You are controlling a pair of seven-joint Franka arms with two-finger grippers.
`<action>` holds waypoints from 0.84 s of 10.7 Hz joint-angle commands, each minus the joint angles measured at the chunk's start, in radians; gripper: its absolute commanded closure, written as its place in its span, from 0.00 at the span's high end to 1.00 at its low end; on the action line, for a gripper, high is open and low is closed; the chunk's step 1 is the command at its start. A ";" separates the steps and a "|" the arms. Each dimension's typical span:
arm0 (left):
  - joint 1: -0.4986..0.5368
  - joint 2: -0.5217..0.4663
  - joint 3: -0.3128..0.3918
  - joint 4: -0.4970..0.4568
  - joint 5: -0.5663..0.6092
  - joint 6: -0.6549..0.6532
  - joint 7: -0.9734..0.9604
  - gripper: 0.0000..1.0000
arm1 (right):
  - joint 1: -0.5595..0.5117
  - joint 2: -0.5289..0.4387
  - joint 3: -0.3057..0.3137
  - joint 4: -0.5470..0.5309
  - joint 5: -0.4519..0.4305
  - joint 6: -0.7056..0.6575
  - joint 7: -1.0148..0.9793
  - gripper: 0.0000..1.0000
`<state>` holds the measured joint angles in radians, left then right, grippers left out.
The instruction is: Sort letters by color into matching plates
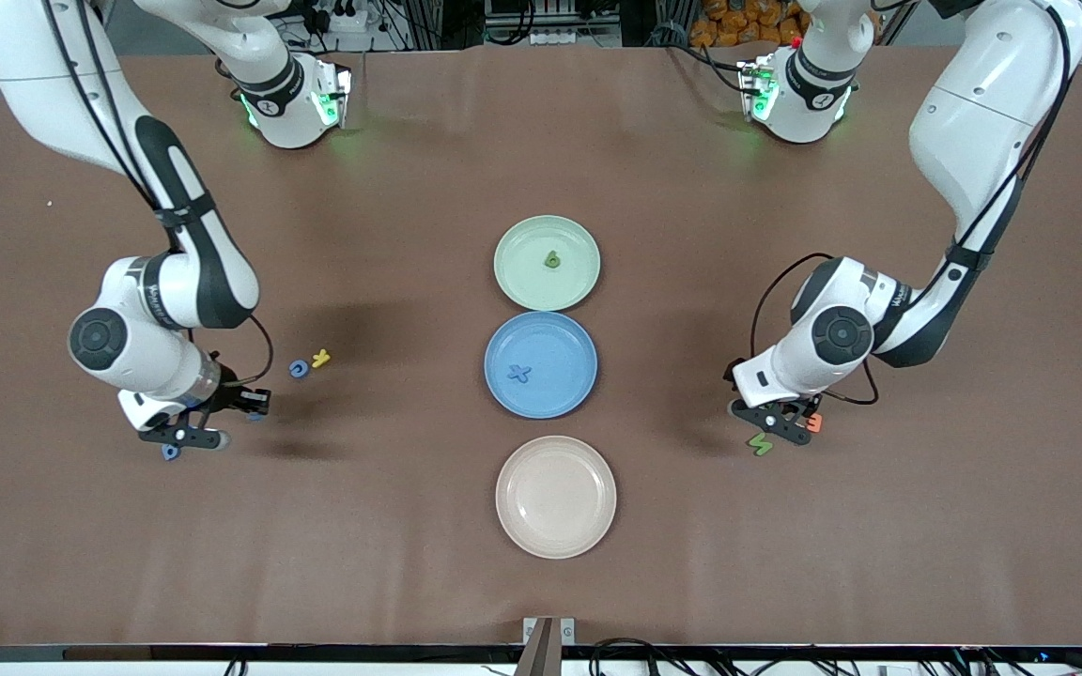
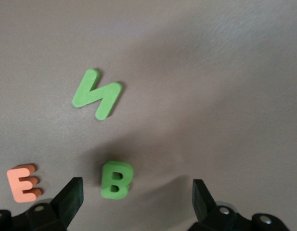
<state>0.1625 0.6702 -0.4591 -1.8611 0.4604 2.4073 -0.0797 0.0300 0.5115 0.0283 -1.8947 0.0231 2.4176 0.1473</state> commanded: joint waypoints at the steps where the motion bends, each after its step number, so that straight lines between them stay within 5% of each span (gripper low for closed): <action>1: 0.032 0.002 -0.012 -0.021 0.031 0.035 0.031 0.97 | 0.086 -0.027 0.047 0.038 0.000 -0.014 0.018 0.13; 7: 0.041 0.018 -0.012 -0.006 0.027 0.035 0.031 0.71 | 0.342 0.034 0.047 0.152 0.003 -0.012 0.040 0.15; 9: 0.046 0.023 -0.012 -0.004 0.027 0.035 0.031 0.52 | 0.425 0.070 0.047 0.207 0.001 -0.012 0.061 0.15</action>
<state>0.1912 0.6811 -0.4620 -1.8721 0.4618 2.4310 -0.0552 0.3751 0.5235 0.0810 -1.7747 0.0238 2.4178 0.1757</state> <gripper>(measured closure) 0.308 0.731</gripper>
